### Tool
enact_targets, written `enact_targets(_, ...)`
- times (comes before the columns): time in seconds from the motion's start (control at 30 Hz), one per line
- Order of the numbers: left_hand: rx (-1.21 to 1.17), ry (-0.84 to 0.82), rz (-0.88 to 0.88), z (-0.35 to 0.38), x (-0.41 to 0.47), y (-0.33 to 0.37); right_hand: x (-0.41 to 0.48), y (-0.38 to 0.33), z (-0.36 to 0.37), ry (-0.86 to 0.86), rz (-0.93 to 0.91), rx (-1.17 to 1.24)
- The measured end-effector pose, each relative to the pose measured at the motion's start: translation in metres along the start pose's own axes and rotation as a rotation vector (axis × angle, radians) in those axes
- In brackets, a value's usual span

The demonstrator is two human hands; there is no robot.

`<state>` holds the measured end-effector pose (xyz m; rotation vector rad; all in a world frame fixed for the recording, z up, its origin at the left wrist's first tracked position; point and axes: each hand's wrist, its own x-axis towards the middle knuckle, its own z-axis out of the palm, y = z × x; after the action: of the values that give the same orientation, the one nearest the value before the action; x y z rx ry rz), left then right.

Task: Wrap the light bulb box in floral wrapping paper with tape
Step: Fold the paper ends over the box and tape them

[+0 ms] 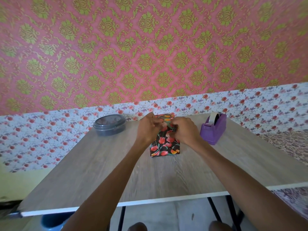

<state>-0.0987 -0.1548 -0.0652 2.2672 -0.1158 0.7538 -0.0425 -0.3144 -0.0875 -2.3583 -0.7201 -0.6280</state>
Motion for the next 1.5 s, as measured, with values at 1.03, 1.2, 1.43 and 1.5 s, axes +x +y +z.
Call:
enact_targets(1.03, 0.467, -0.094, 0.593, -0.028, 0.008, -0.014, 0.050, 0.005, -0.017, -0.526, 0.073, -0.024)
enact_targets(1.2, 0.463, -0.052, 0.594, -0.029, -0.001, -0.018, 0.047, 0.004, -0.015, -0.476, 0.046, 0.013)
enact_targets(1.43, 0.245, -0.085, 0.438, -0.024, 0.002, -0.007, 0.049, 0.006, -0.014, -0.504, 0.049, 0.029)
enact_targets(1.5, 0.292, -0.087, 0.495, -0.025, 0.002, -0.009, 0.049, 0.003, -0.016, -0.504, 0.063, 0.043)
